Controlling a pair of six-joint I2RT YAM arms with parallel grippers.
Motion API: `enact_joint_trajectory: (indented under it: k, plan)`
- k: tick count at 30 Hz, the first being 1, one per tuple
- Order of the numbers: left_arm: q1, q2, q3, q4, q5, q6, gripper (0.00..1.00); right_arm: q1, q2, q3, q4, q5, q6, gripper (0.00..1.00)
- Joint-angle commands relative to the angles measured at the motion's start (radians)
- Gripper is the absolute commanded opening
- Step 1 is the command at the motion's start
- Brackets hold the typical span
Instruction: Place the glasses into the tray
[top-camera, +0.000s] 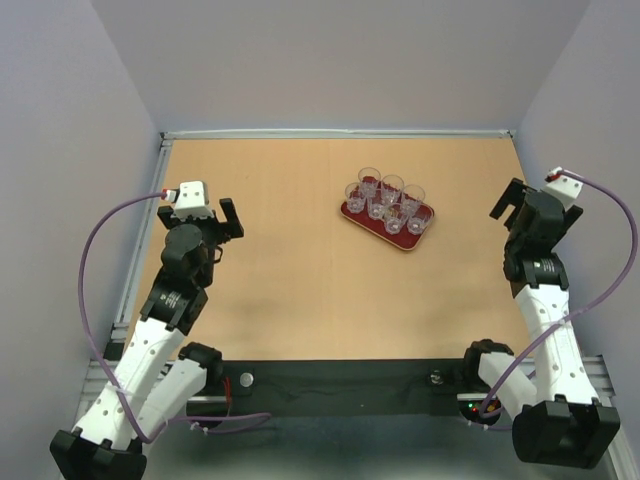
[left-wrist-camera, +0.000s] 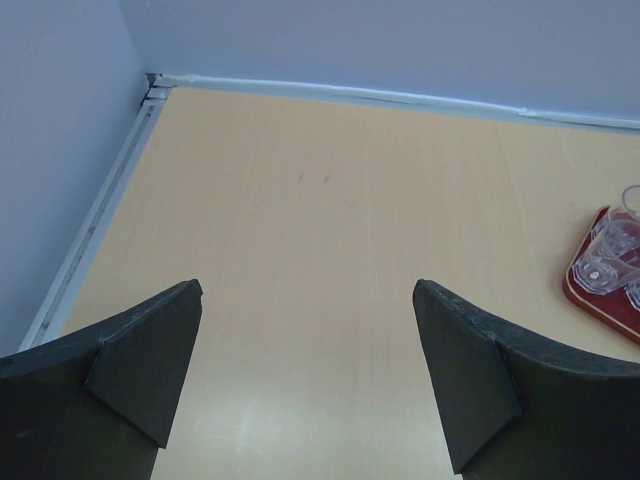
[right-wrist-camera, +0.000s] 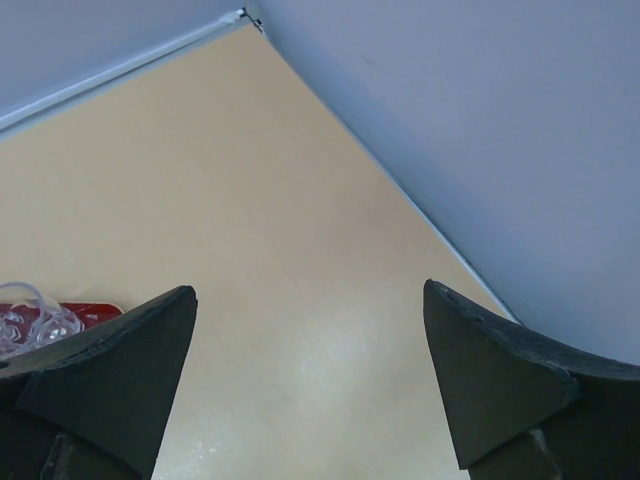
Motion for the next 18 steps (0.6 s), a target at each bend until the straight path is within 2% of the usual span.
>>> enact_joint_trajectory:
  k: [1, 18]
  plan:
    - [0.006, -0.008, -0.007, 0.044, 0.002, 0.004, 0.99, 0.000, -0.022, -0.027, 0.069, 0.038, 0.016, 1.00]
    - [0.004, -0.029, -0.014, 0.050, 0.031, 0.021, 0.99, 0.000, -0.033, -0.057, 0.082, 0.040, 0.007, 1.00]
